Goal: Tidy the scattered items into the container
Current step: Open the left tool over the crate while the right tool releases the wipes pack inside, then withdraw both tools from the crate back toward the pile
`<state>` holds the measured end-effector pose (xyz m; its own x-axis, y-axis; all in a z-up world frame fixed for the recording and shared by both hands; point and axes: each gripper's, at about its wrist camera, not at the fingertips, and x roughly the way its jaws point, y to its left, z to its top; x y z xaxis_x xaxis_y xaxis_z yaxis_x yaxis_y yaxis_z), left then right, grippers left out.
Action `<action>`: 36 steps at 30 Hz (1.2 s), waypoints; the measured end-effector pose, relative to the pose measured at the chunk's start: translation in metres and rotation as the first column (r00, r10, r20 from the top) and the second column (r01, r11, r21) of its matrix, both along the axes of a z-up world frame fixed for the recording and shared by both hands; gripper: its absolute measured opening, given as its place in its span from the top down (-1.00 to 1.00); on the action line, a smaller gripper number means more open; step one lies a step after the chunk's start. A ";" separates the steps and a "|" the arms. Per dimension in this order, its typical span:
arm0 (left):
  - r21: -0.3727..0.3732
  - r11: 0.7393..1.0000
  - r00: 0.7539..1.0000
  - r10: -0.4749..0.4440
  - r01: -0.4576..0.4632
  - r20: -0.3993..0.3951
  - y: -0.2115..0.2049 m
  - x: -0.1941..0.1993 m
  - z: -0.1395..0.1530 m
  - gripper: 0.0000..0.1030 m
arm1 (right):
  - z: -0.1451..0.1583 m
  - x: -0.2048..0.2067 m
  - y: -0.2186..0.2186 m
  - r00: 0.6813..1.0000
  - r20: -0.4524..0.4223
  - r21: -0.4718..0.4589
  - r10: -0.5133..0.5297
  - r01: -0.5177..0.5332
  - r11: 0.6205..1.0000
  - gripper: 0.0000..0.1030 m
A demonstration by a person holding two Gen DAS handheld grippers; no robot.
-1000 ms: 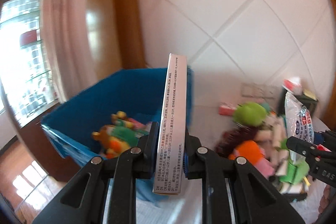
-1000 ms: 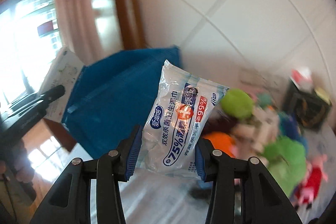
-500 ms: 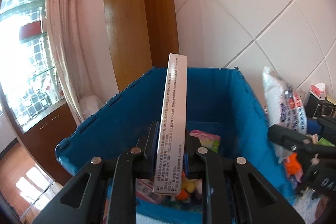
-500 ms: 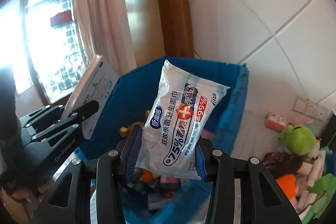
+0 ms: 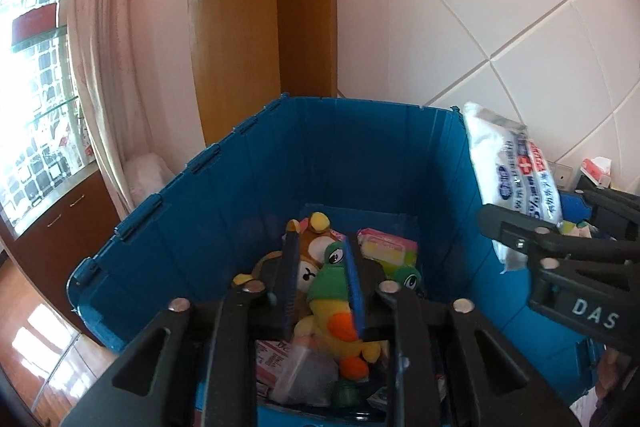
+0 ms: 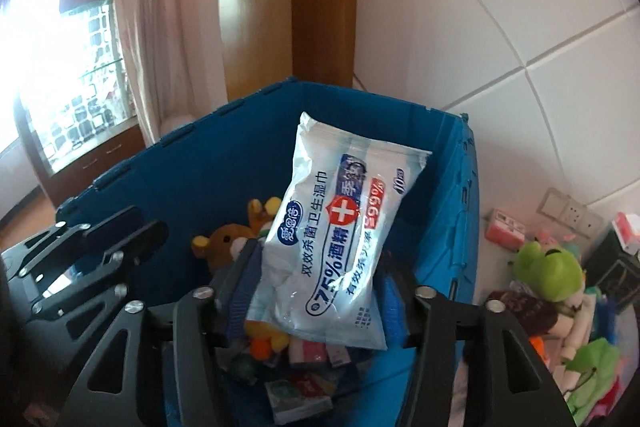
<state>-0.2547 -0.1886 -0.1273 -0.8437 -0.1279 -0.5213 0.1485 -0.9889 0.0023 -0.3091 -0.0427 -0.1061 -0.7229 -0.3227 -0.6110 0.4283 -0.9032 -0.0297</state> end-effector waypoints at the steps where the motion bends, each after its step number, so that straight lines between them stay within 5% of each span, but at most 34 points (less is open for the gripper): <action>1: -0.003 1.000 1.000 0.012 -0.012 -0.013 -0.002 0.001 0.000 -0.13 | 0.000 0.003 0.004 1.000 -0.002 0.003 -0.007 0.007 1.000 -0.11; 2: -0.006 1.000 0.999 0.022 -0.023 -0.032 -0.003 0.003 0.001 -0.38 | 0.000 0.003 0.005 1.000 -0.004 0.005 -0.013 0.013 1.000 -0.10; 3: -0.015 0.999 0.998 0.029 -0.030 -0.055 -0.001 0.007 0.001 -0.40 | 0.000 0.002 0.007 1.000 -0.004 0.005 -0.020 0.020 1.000 -0.11; 25: 0.010 1.000 0.996 0.028 -0.027 -0.086 0.029 0.062 0.016 -0.40 | 0.018 0.061 0.072 0.987 -0.077 -0.052 -0.141 0.137 0.989 -0.39; 27: 0.014 1.000 0.995 0.019 -0.018 -0.098 0.036 0.069 0.019 -0.40 | 0.021 0.071 0.087 0.982 -0.089 -0.069 -0.169 0.163 0.984 -0.55; 36: 0.005 0.999 0.989 -0.036 0.037 -0.143 0.099 0.095 0.031 -0.40 | 0.030 0.114 0.163 0.962 -0.135 -0.123 -0.239 0.223 0.967 -0.56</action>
